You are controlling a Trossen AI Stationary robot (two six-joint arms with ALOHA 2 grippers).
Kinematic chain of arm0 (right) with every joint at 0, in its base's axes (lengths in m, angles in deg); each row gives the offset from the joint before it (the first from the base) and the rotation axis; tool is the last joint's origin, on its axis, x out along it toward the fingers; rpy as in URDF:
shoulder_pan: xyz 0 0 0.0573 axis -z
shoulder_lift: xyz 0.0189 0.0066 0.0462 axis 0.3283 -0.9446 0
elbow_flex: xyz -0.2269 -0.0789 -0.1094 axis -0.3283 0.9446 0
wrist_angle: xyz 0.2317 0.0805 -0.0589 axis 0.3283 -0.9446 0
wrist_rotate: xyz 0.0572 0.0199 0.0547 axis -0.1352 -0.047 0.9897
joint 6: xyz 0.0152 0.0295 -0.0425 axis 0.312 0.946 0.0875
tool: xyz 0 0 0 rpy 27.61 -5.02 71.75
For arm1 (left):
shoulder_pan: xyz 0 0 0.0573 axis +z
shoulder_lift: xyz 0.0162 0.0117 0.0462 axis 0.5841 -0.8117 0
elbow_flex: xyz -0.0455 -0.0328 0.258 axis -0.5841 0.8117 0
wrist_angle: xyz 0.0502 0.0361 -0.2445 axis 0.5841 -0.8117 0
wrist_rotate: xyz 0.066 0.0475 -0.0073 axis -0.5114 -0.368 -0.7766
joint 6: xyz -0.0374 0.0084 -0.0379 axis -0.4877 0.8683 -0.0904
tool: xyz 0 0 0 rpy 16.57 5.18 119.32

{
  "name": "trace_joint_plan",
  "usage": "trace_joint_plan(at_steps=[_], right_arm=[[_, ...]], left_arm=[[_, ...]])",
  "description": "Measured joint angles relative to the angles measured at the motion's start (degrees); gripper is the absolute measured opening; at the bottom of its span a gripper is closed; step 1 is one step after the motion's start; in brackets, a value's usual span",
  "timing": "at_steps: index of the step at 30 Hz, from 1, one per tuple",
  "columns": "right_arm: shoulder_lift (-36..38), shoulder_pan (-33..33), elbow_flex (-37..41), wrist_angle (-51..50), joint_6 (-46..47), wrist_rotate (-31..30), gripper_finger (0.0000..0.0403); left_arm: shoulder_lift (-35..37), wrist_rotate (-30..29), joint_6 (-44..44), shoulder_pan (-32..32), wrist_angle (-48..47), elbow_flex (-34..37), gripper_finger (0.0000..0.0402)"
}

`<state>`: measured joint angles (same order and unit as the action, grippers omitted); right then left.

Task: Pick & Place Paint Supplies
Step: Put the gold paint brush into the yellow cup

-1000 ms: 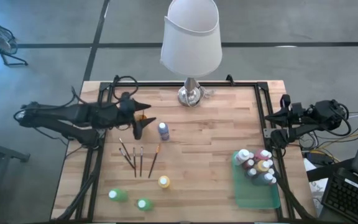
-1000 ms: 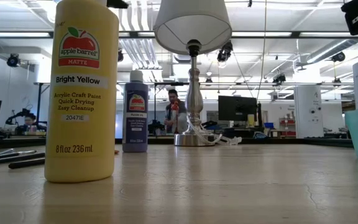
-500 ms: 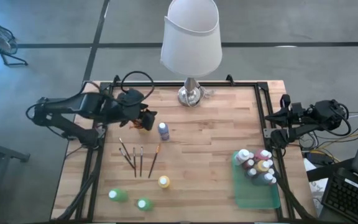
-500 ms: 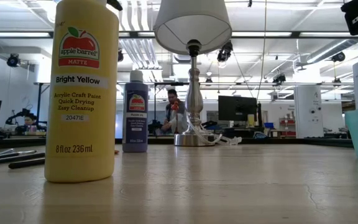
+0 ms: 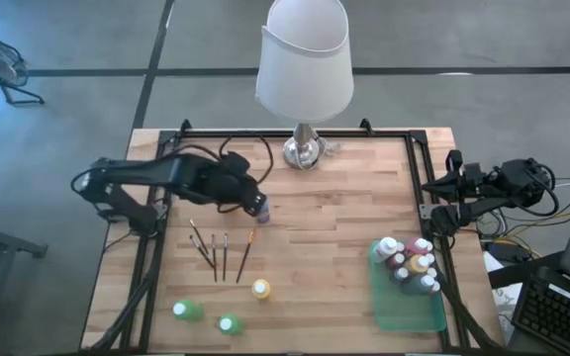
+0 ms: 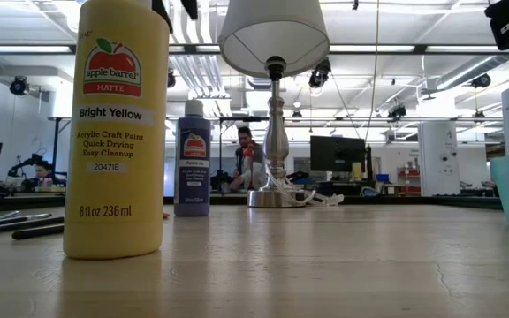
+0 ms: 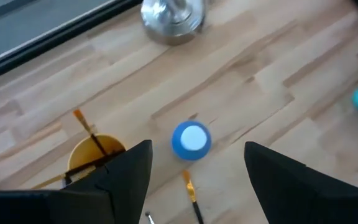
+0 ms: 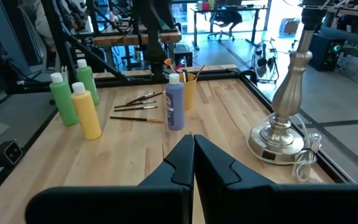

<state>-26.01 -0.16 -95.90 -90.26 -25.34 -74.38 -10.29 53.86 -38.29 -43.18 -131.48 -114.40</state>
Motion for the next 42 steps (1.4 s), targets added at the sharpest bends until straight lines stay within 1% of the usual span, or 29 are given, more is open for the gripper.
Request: trace_joint_plan(at_steps=[5, 14, 17, 19, 21, 25, 30, 33, 38, 42], right_arm=[[0.0, 0.0, 0.0, 0.0, 0.0, 0.01, 0.0009], [0.0, -0.01, 0.0, 0.0, 0.0, 0.01, 0.0008], [0.0, 0.0, 0.0, 0.0, 0.0, 0.0, 0.0008], [0.0, -0.02, 0.0, 0.0, 0.0, 0.02, 0.0008], [0.0, -0.02, 0.0, 0.0, 0.0, 0.02, 0.0008], [0.0, -0.02, 0.0, 0.0, 0.0, 0.0, 0.0008], [0.0, -0.01, 0.0, 0.0, 0.0, 0.01, 0.0008], [0.0, -0.01, 0.0, 0.0, 0.0, 0.02, 0.0008], [0.0, 0.0, 0.0, 0.0, 0.0, 0.0, 0.0008], [0.0, -0.01, 0.0, 0.0, 0.0, 0.0, 0.0008]], left_arm=[[-2.06, 1.17, -6.73, -0.97, -0.81, 1.15, 0.0261], [-4.37, 0.51, -18.92, -8.14, -0.82, 1.53, 0.0261], [-6.17, -0.31, -22.72, -10.45, -2.39, 1.65, 0.0261], [-7.58, 0.42, -24.93, -11.22, -3.58, 1.74, 0.0261], [-8.26, 1.77, -25.82, -11.26, -4.74, 1.78, 0.0261], [-9.38, 2.0, -28.64, -12.08, -6.55, 1.78, 0.0261], [-10.2, 4.13, -32.05, -13.61, -8.53, 1.8, 0.0261], [-10.17, 3.16, -33.32, -14.32, -8.68, 1.8, 0.0261], [-10.17, 3.38, -36.62, -15.29, -9.18, 2.69, 0.0261], [-10.15, 3.05, -36.32, -15.56, -8.96, 3.88, 0.0261]])
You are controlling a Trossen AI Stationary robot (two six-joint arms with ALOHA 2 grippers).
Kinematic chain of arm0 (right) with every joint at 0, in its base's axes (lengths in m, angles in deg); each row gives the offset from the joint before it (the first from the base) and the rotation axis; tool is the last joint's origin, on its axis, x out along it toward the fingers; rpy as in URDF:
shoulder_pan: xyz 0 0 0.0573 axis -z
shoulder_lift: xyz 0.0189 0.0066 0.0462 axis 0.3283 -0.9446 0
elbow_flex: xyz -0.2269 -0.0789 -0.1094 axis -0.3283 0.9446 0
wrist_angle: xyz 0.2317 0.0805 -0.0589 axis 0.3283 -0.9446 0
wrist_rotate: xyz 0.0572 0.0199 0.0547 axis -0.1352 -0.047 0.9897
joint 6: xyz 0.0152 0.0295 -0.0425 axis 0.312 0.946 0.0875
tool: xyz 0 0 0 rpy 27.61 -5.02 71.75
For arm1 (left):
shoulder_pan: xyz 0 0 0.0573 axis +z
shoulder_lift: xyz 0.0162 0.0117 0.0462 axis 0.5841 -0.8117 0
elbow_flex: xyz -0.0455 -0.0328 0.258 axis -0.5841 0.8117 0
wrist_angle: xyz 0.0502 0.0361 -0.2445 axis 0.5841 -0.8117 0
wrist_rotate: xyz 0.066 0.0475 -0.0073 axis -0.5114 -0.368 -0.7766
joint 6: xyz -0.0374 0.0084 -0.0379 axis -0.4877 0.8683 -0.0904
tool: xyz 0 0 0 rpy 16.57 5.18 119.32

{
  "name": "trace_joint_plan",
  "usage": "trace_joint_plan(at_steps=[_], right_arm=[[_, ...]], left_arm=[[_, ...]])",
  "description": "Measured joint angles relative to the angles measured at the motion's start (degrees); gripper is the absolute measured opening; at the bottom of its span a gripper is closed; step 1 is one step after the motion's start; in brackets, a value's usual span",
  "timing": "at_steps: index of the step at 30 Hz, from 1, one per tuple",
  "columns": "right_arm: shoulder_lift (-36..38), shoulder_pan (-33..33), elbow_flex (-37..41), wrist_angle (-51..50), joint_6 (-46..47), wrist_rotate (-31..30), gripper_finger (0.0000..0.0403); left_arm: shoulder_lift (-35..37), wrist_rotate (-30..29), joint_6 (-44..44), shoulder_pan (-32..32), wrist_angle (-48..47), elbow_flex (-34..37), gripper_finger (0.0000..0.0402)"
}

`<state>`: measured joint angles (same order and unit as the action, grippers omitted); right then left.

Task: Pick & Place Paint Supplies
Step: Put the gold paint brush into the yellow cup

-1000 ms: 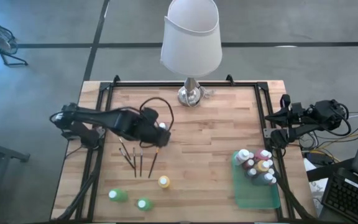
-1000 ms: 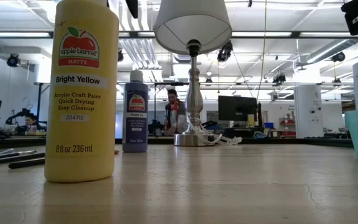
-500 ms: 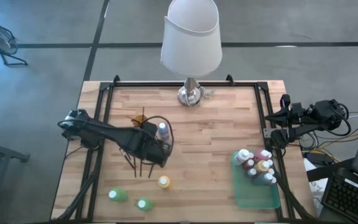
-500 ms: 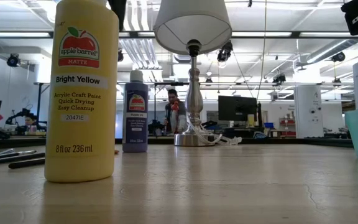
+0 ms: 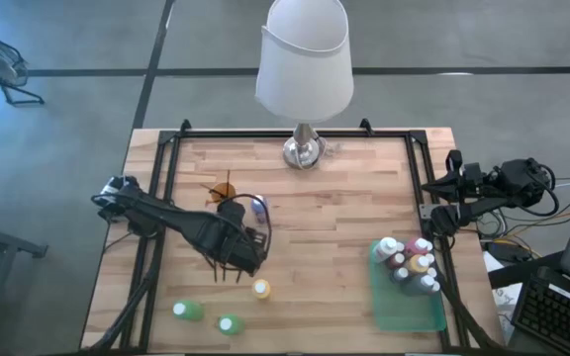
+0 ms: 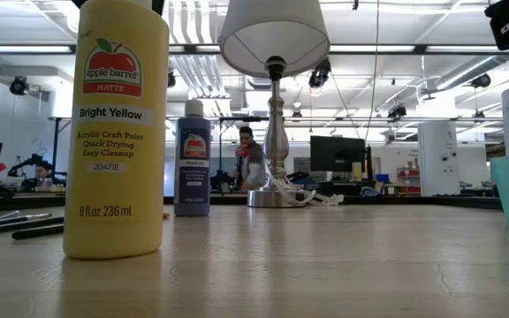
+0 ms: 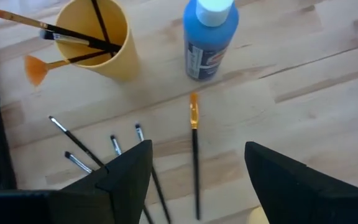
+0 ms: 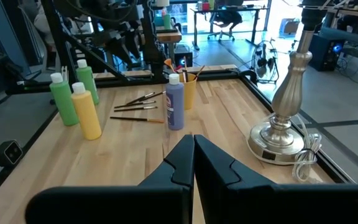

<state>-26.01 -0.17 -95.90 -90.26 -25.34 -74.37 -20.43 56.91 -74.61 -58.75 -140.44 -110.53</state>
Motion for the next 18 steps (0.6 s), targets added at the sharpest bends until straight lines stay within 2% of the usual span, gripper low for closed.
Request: trace_joint_plan(at_steps=[8, 18], right_arm=[[0.0, -0.02, 0.0, 0.0, 0.0, 0.01, 0.0008], [0.0, 0.0, -0.01, 0.0, 0.0, 0.01, 0.0008]], left_arm=[[-0.15, -2.08, 10.96, 2.54, 11.06, 8.85, 0.0261], [-0.15, -4.91, 17.15, 4.04, 25.7, 18.94, 0.0261]])
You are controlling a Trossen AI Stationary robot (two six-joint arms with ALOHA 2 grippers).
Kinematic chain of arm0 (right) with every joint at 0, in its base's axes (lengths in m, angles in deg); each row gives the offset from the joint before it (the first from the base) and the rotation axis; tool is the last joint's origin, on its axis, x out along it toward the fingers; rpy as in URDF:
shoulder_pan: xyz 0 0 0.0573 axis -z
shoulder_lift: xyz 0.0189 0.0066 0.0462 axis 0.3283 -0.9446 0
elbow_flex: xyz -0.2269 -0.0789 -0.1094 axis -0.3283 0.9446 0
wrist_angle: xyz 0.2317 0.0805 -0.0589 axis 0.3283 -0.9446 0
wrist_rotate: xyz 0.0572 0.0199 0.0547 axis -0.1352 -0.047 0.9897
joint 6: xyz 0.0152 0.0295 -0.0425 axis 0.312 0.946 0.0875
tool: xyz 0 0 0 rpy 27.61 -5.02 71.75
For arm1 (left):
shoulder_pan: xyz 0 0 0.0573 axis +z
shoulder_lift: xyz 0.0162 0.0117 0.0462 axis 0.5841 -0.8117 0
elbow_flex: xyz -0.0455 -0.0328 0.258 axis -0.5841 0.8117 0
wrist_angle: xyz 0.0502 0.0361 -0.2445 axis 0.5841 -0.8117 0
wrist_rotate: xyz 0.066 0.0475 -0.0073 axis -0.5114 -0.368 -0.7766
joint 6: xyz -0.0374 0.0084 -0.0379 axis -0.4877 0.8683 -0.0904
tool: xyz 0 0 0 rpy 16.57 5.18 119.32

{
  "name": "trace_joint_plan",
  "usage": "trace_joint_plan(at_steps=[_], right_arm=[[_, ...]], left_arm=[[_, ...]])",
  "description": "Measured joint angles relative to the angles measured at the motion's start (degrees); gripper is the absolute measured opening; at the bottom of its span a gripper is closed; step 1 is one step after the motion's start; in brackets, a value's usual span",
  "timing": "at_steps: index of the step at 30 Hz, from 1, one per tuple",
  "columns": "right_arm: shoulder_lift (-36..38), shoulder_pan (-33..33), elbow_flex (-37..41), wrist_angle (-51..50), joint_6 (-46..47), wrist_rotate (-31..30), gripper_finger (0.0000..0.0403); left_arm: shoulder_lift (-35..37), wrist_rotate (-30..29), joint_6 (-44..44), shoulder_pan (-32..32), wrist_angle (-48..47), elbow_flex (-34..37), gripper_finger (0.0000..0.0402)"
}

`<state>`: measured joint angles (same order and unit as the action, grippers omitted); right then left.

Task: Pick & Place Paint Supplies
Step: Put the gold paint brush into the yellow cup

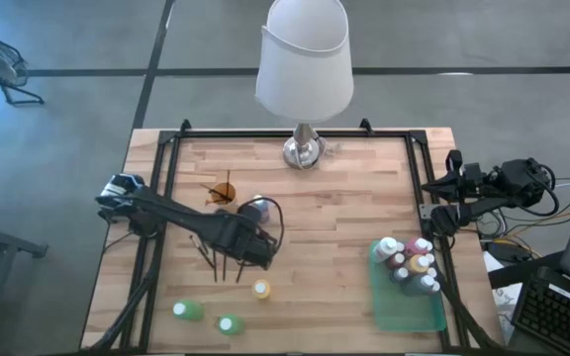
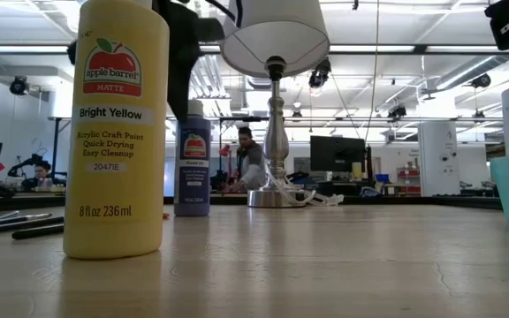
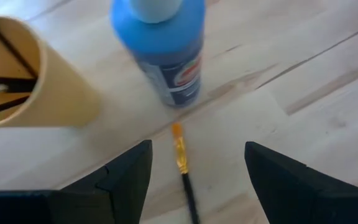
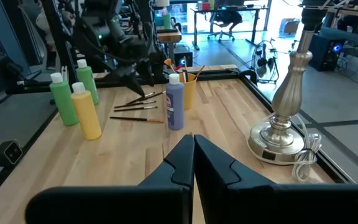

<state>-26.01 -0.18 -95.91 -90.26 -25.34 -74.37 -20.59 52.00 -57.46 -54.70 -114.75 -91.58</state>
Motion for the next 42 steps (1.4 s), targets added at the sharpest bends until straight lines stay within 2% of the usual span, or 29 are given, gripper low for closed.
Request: trace_joint_plan(at_steps=[11, 26, 42], right_arm=[[0.0, 0.0, -0.01, 0.02, 0.0, 0.01, 0.0008], [0.0, 0.0, -0.01, 0.0, 0.0, 0.0, 0.0008], [-0.02, -0.01, -0.01, 0.02, 0.0, 0.01, 0.0008]], left_arm=[[-0.02, -0.24, -1.64, 0.0, 8.63, 7.45, 0.0247], [-0.15, -0.08, -0.55, 0.11, 12.92, 10.58, 0.0238], [-0.17, 1.42, -1.8, 1.09, 27.5, 21.04, 0.0238]])
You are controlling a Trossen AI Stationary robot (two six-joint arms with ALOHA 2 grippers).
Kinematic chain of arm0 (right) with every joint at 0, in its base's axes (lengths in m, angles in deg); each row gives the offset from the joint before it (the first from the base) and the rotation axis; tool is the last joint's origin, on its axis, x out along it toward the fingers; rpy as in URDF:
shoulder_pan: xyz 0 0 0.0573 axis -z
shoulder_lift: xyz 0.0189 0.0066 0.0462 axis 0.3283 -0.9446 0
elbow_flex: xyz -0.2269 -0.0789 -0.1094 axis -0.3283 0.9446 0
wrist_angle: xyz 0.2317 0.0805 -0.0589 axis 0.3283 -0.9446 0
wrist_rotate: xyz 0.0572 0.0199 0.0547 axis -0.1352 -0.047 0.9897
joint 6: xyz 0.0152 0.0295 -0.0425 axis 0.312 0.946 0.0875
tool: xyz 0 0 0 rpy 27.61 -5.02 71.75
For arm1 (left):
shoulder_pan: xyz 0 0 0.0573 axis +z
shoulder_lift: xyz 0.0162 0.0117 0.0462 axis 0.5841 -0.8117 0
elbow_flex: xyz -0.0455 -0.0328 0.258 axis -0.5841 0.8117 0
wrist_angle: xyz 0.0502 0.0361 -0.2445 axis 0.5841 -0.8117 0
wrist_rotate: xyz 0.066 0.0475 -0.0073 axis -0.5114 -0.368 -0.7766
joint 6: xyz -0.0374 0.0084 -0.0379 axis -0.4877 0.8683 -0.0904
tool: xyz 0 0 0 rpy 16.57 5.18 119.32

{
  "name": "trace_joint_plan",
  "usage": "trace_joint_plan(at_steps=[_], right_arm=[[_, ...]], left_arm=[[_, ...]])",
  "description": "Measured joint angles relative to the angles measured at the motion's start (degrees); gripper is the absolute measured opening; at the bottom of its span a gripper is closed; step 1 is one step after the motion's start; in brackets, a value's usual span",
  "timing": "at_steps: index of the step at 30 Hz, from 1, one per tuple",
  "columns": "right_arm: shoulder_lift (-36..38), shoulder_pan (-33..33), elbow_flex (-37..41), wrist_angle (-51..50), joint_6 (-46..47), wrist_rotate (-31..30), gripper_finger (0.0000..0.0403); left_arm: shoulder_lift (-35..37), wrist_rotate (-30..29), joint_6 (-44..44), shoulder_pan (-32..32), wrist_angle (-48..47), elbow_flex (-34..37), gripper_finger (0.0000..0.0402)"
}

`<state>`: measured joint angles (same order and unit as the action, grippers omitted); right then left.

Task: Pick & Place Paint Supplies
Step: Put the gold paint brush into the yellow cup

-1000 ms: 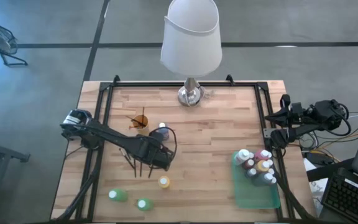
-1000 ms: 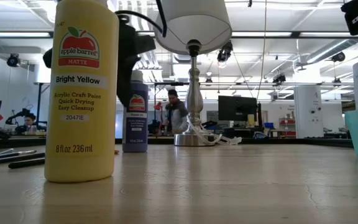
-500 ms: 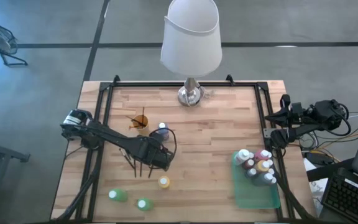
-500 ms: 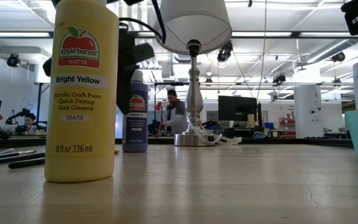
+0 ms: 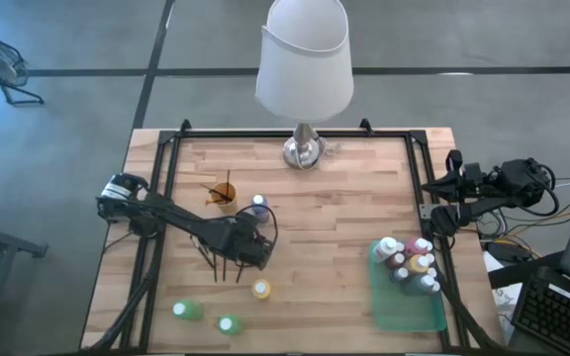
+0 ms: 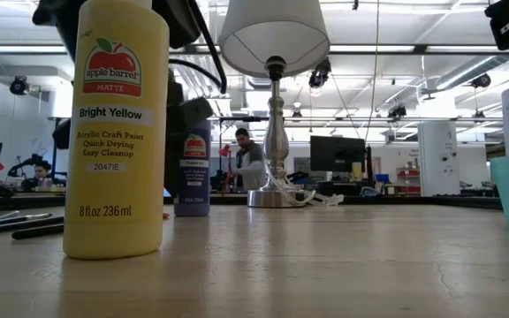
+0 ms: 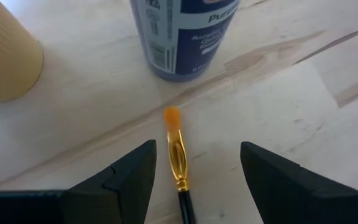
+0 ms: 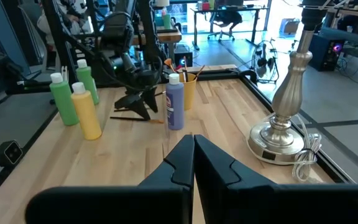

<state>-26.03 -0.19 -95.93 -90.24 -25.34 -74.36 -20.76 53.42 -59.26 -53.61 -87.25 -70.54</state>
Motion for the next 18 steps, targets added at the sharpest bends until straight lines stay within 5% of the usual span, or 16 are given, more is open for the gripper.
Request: trace_joint_plan(at_steps=[18], right_arm=[[0.0, 0.02, 0.0, -0.01, 0.0, -0.02, 0.0008]], left_arm=[[-6.25, -0.26, 3.02, 2.43, 2.73, -0.54, 0.0238]])
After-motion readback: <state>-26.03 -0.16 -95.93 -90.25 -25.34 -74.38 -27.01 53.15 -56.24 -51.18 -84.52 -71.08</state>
